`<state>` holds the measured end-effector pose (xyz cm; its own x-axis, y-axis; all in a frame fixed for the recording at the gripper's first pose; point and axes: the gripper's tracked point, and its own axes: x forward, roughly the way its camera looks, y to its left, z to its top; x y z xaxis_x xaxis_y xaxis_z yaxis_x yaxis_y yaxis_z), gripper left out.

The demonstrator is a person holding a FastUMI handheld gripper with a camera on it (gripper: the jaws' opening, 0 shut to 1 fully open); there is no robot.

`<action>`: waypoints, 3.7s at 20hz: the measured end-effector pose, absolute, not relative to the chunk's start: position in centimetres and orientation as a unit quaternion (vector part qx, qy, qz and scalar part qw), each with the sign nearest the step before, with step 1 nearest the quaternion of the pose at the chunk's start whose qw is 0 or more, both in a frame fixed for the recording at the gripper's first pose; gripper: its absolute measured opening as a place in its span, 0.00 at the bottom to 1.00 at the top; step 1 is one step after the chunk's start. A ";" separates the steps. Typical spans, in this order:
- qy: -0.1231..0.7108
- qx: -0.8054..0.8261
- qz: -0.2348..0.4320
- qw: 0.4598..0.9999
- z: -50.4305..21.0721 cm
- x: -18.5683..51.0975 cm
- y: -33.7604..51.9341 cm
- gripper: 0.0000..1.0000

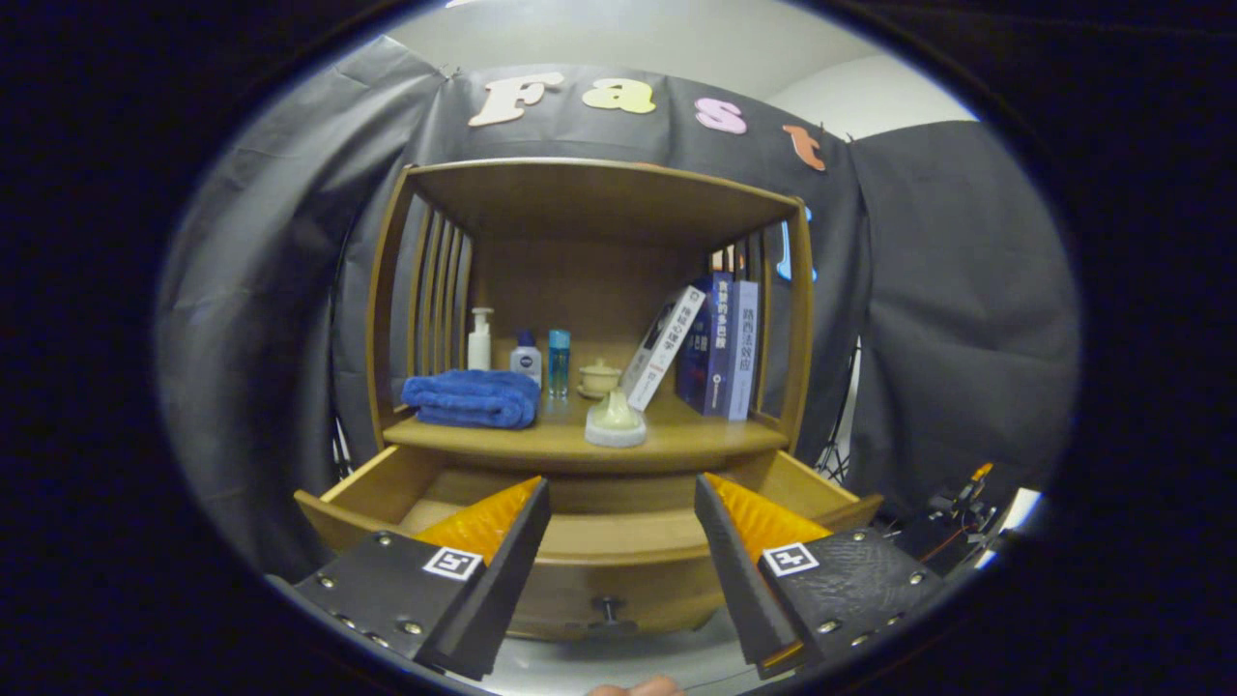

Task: Pull open the drawer, take out the items inside it, and place them on the countertop above the cabinet.

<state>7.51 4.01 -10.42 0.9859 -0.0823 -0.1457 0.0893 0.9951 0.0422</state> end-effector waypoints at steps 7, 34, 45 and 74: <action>0.083 0.054 -0.040 0.994 -15.3 7.3 4.7 0.90; 0.149 0.080 0.026 0.985 -20.9 9.8 5.4 0.96; 0.150 0.085 0.041 0.984 -20.4 13.5 4.9 0.97; 0.149 0.140 0.036 0.978 -20.9 23.7 6.1 0.96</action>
